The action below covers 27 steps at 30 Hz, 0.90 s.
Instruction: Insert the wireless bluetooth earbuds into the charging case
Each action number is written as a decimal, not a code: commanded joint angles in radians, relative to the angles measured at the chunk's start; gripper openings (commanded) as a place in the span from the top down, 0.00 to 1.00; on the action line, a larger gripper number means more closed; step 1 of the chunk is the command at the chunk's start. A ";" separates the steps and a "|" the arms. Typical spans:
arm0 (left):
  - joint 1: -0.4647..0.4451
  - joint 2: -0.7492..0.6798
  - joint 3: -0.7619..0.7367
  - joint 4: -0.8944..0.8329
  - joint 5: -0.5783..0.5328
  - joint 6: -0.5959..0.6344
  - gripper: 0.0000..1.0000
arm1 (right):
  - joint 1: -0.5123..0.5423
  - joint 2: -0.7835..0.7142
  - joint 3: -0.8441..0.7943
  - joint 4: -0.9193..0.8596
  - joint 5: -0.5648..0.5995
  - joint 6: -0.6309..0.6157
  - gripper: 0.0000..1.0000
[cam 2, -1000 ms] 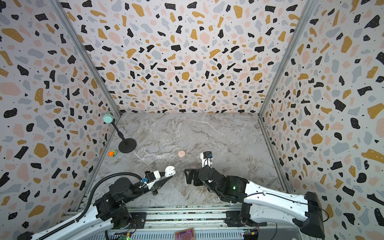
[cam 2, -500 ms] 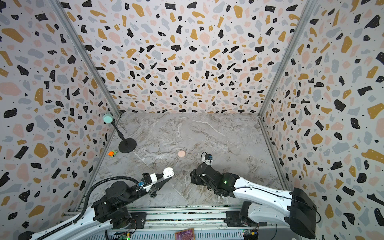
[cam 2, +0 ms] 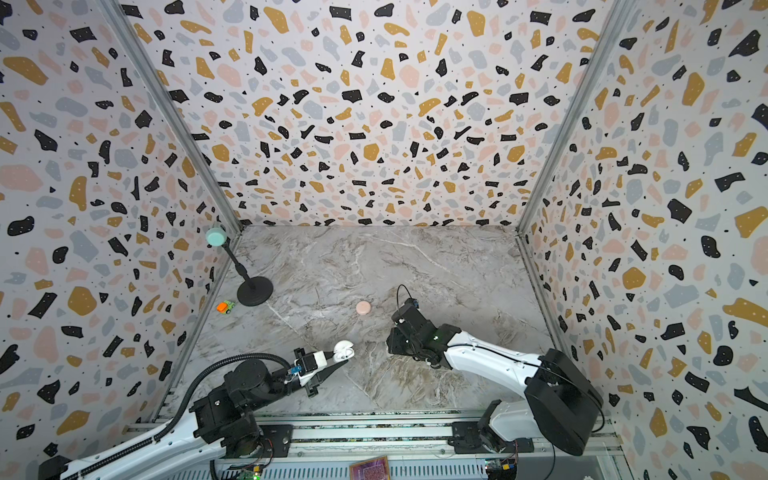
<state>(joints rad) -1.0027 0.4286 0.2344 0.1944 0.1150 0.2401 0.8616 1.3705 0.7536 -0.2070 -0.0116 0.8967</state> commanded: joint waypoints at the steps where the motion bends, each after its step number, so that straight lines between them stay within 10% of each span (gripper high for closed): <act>1: -0.003 -0.018 -0.012 0.050 -0.003 0.018 1.00 | -0.001 0.054 0.060 0.019 -0.033 -0.034 0.54; 27: -0.004 -0.079 -0.007 0.028 0.011 0.021 1.00 | 0.022 0.290 0.236 -0.104 0.058 -0.027 0.69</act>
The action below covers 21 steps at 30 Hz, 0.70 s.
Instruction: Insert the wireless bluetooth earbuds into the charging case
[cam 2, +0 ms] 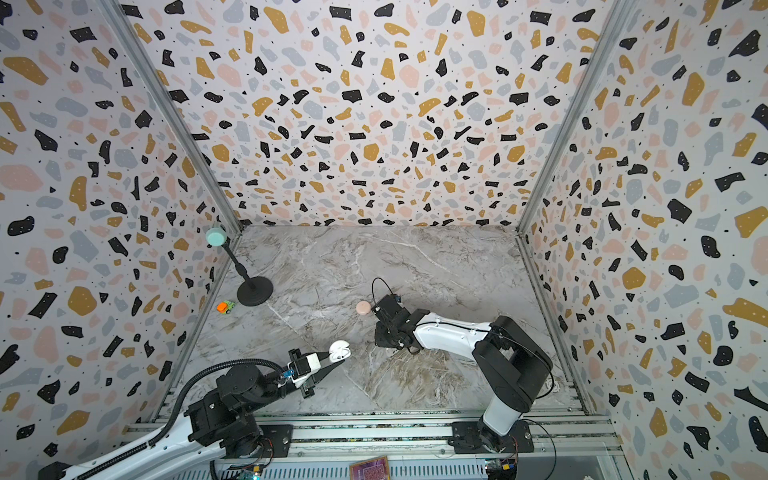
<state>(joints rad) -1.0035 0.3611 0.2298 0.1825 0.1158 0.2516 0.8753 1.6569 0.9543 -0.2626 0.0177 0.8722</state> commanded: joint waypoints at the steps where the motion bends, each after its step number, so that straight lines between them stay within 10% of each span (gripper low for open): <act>1: -0.003 -0.011 -0.003 0.040 0.010 0.009 1.00 | 0.007 0.006 0.039 -0.049 0.031 -0.004 0.69; 21: -0.003 -0.011 -0.006 0.038 0.006 0.009 1.00 | 0.014 0.027 0.038 -0.040 0.028 -0.009 0.75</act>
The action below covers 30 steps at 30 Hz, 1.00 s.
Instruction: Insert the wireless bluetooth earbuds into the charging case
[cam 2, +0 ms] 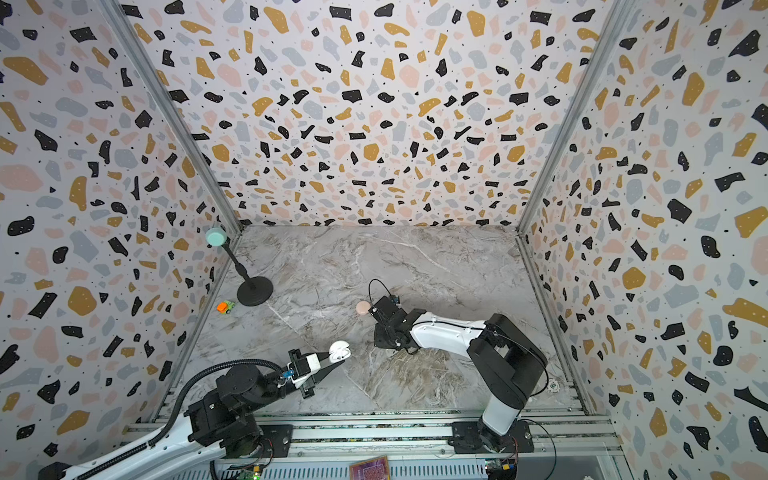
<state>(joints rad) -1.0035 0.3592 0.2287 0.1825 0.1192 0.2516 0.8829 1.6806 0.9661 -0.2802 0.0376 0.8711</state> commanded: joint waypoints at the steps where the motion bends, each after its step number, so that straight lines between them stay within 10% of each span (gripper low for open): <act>1: -0.003 -0.007 -0.005 0.038 0.002 0.009 1.00 | 0.007 0.004 0.027 -0.022 0.009 -0.009 0.75; 30: -0.003 -0.014 -0.005 0.037 -0.001 0.004 1.00 | 0.032 0.038 0.071 -0.053 0.020 -0.014 0.86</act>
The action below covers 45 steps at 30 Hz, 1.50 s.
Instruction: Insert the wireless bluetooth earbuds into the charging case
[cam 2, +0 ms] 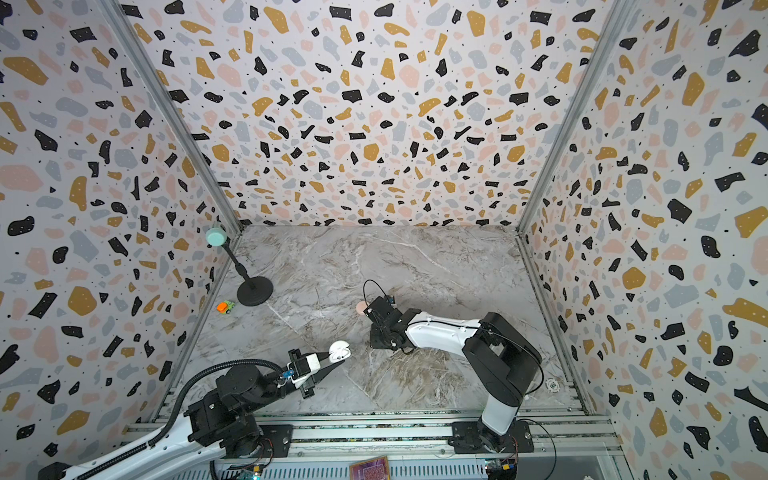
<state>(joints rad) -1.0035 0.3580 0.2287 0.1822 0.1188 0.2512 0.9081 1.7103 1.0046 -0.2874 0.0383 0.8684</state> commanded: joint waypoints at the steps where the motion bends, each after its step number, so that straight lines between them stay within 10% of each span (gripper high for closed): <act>1: -0.003 -0.013 -0.005 0.037 -0.001 0.003 1.00 | 0.007 0.013 0.036 -0.050 0.021 -0.011 0.86; 45: -0.003 -0.023 -0.006 0.038 -0.011 0.001 1.00 | 0.129 0.128 0.201 -0.223 0.205 -0.031 0.89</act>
<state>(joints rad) -1.0035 0.3481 0.2287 0.1814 0.1143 0.2512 1.0260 1.8214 1.1721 -0.4603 0.2062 0.8494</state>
